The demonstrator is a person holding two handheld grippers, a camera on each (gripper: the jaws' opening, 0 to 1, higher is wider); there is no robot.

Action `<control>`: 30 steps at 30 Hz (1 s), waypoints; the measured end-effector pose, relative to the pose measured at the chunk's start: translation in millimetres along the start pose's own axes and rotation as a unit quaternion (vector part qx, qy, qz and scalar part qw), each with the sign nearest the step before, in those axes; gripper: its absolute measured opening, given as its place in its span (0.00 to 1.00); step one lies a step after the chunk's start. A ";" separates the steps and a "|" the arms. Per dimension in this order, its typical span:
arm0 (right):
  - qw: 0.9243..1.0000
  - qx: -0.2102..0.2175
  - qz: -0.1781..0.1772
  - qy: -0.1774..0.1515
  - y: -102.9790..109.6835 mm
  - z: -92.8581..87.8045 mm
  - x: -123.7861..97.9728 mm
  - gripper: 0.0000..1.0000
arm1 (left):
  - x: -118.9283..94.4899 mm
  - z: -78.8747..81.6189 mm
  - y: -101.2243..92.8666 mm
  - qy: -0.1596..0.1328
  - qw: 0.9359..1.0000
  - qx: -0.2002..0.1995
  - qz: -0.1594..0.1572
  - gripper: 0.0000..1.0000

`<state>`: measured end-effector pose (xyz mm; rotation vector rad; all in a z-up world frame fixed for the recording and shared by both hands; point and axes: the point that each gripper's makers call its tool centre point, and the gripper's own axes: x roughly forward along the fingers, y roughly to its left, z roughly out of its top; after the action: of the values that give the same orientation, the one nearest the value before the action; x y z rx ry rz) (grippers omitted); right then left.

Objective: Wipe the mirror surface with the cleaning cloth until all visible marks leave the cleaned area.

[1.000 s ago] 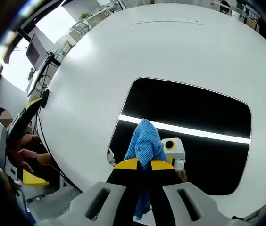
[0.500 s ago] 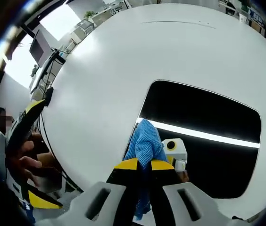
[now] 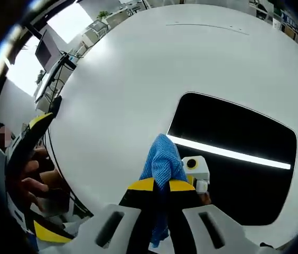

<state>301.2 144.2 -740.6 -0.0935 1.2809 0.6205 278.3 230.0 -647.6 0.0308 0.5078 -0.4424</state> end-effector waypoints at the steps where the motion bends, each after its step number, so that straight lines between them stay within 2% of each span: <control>1: 1.000 0.000 0.000 0.000 0.0 0.0 0.0 0.02 | 0.0 0.3 0.4 0.000 1.000 0.001 0.000 0.99; 10: 1.000 -0.019 0.003 -0.002 0.7 -1.9 -1.2 0.02 | 1.7 0.8 -2.1 0.001 1.000 0.002 -0.003 0.99; 15: 1.000 -0.009 -0.001 -0.006 -1.1 -1.0 -2.8 0.01 | 1.2 0.8 -3.3 -0.003 1.000 -0.002 -0.004 0.98; 18: 1.000 -0.027 -0.010 -0.011 -6.9 2.6 -4.2 0.01 | 0.8 -0.4 -5.3 -0.004 1.000 -0.004 -0.008 0.99; 24: 0.999 -0.044 -0.004 -0.008 -6.4 7.0 -2.6 0.01 | 1.5 -1.7 -8.4 -0.002 1.000 -0.006 -0.010 0.99; 30: 0.999 -0.047 0.000 -0.005 -7.7 13.6 0.4 0.01 | 1.8 -1.1 -5.2 -0.003 1.000 -0.007 -0.005 0.99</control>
<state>316.7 143.4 -738.9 -0.1670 1.2423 0.6802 277.0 224.7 -649.1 0.0132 0.5056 -0.4489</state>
